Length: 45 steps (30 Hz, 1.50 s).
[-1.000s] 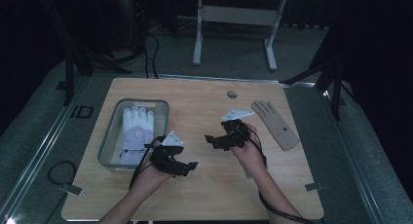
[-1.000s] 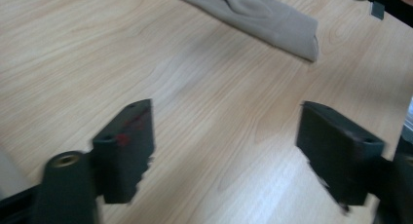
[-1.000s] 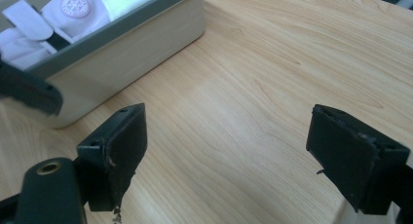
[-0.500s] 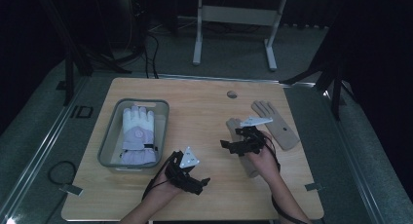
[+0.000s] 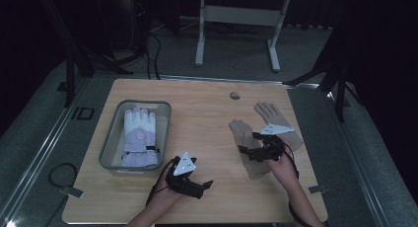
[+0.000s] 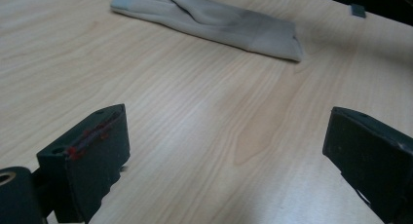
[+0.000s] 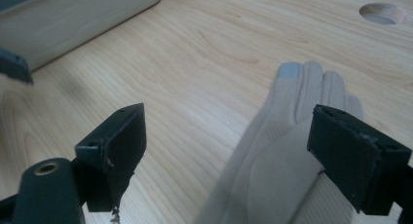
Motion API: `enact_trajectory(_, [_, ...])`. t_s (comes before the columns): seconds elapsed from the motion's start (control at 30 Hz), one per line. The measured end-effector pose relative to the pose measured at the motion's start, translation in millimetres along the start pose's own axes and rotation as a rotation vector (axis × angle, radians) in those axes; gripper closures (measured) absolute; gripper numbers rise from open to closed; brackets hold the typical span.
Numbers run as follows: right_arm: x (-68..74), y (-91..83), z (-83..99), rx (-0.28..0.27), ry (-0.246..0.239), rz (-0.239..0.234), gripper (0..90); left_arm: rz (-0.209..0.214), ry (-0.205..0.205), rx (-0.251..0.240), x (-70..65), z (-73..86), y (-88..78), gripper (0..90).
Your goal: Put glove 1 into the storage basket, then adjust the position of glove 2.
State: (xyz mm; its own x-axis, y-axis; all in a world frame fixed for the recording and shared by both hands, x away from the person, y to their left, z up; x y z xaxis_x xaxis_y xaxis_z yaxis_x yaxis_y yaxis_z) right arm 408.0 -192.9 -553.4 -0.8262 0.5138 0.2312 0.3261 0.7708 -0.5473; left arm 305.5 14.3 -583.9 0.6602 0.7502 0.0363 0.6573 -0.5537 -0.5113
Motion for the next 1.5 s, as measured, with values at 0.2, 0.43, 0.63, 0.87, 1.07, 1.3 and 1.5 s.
enact_trajectory(0.2, [-3.6,-3.5,16.1,0.016,0.085,-0.086,10.3,-0.007,0.000,0.023,-0.7,7.5,3.7,3.1])
enact_trajectory(0.43, [-14.6,-6.3,23.7,0.046,0.028,-0.004,22.7,-0.001,0.018,0.006,-3.8,6.3,2.5,3.0])
enact_trajectory(0.63, [-25.2,-9.2,17.6,0.059,-0.010,0.022,34.3,0.004,0.013,0.004,-4.1,7.5,1.4,2.9])
enact_trajectory(0.87, [-34.1,1.7,15.0,0.122,-0.058,0.037,43.5,0.010,0.011,0.000,-3.7,8.7,-0.4,2.9])
enact_trajectory(1.07, [-40.5,12.8,18.0,0.146,-0.073,0.026,43.8,0.012,0.015,0.002,-4.1,9.2,-0.2,2.9])
enact_trajectory(1.3, [-53.4,25.8,35.1,0.204,-0.062,0.061,43.9,0.016,0.014,0.005,-3.9,10.4,0.3,2.9])
enact_trajectory(1.5, [-50.4,26.3,35.4,0.203,-0.059,0.070,52.6,0.021,0.013,0.014,-4.7,12.1,1.3,2.9])
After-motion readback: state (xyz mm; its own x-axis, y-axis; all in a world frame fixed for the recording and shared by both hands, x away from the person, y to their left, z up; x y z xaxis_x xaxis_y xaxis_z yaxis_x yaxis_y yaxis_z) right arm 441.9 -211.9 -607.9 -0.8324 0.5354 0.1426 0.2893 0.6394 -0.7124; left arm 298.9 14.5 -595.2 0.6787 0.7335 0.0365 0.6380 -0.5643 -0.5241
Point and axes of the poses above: each handheld gripper's, and its own axes: y roughly forward along the jaws, z roughly out of its underside, x roughly to its left, the point moved 8 cm from there along y, roughly forward along the jaws, and after that the axes turned 13 degrees about -z, right-handed, at the moved point
